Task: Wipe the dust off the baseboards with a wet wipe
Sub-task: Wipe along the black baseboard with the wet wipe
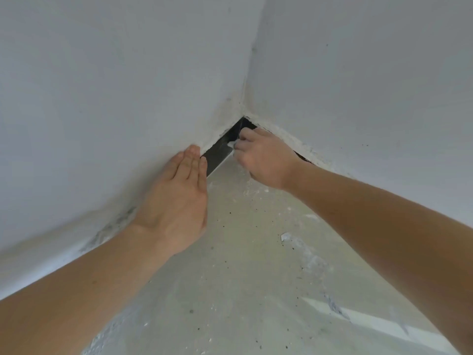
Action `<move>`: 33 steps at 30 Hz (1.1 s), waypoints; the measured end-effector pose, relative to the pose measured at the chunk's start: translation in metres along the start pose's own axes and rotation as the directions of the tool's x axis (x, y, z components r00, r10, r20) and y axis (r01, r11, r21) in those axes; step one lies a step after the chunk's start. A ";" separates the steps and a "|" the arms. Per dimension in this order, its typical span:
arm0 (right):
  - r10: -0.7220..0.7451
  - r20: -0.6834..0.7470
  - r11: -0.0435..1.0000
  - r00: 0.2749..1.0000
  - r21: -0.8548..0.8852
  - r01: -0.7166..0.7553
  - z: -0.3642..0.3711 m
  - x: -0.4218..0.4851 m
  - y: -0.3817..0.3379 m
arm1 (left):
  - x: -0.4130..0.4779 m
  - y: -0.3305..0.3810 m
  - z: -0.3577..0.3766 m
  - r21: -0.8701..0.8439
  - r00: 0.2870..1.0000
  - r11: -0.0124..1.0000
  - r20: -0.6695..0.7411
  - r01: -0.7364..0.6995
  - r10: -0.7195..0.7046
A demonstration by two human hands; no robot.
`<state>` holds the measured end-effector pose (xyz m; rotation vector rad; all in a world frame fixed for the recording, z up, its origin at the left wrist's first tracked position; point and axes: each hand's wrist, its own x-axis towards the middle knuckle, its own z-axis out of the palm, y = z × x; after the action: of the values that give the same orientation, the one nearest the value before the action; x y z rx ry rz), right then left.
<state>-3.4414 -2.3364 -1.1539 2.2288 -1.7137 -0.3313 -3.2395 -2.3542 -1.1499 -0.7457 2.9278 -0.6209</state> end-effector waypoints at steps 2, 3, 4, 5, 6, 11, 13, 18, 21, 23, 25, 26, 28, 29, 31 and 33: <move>-0.088 0.099 0.975 0.991 -0.195 0.106 0.010 0.005 0.007 | -0.001 0.001 0.000 0.011 1.000 1.000 0.014 -0.010 0.010; -0.095 0.155 0.967 0.983 -0.218 0.128 0.015 0.008 0.008 | 0.000 0.001 0.000 0.022 1.000 1.000 0.010 -0.006 0.006; -0.090 0.198 0.962 0.976 -0.236 0.136 0.018 0.010 0.008 | -0.001 0.000 0.001 0.031 0.999 0.999 0.039 -0.018 0.017; -0.053 0.252 0.956 0.966 -0.266 0.122 0.022 0.009 0.007 | -0.002 -0.001 0.001 0.034 0.995 0.999 0.092 -0.034 0.031; -0.017 0.285 0.939 0.958 -0.324 0.113 0.024 0.007 0.003 | -0.001 -0.003 -0.001 0.027 0.990 0.998 0.137 -0.048 0.044; 0.042 0.494 0.935 0.868 -0.325 0.140 0.018 -0.014 -0.008 | 0.001 -0.007 -0.002 0.016 0.978 0.998 0.200 -0.057 0.053; 0.053 0.554 0.949 0.831 -0.286 0.130 0.017 -0.026 -0.009 | 0.001 -0.007 -0.003 0.009 0.979 0.999 0.198 -0.051 0.048; 0.102 0.725 0.972 0.681 -0.220 0.089 -0.001 -0.047 -0.021 | -0.004 -0.010 -0.004 -0.012 0.981 0.999 0.190 -0.046 0.048; 0.226 0.781 0.973 0.583 -0.212 -0.094 -0.018 -0.043 -0.030 | -0.004 -0.009 -0.003 -0.031 0.982 0.999 0.182 -0.041 0.046; 0.221 0.716 0.975 0.663 -0.165 -0.146 -0.028 -0.030 -0.029 | -0.003 -0.007 -0.003 -0.049 0.983 0.999 0.183 -0.019 0.028; 0.185 0.562 0.983 0.806 -0.123 -0.140 -0.031 -0.013 -0.026 | -0.002 -0.005 -0.003 -0.054 0.985 0.998 0.173 -0.010 0.019; 0.201 0.500 0.980 0.842 -0.099 -0.175 -0.032 -0.005 -0.023 | -0.002 -0.005 -0.003 -0.053 0.985 0.999 0.172 -0.011 0.020; 0.290 0.434 0.952 0.853 -0.037 -0.305 -0.031 0.004 -0.019 | -0.003 -0.005 -0.004 -0.048 0.985 0.999 0.169 -0.013 0.021; 0.308 0.411 0.945 0.858 -0.030 -0.324 -0.027 0.005 -0.018 | -0.002 -0.005 -0.003 -0.042 0.986 0.999 0.165 -0.017 0.024; 0.213 0.353 0.977 0.911 -0.078 -0.199 -0.018 0.006 -0.017 | -0.003 -0.005 -0.003 -0.037 0.987 0.999 0.159 -0.021 0.026; 0.061 0.328 0.989 0.943 -0.147 -0.013 -0.009 0.003 -0.015 | -0.003 -0.005 -0.002 -0.038 0.987 0.999 0.157 -0.024 0.029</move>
<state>-3.4240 -2.3346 -1.1514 2.1256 -1.8236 -0.8363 -3.2347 -2.3561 -1.1459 -0.7222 2.8057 -0.4849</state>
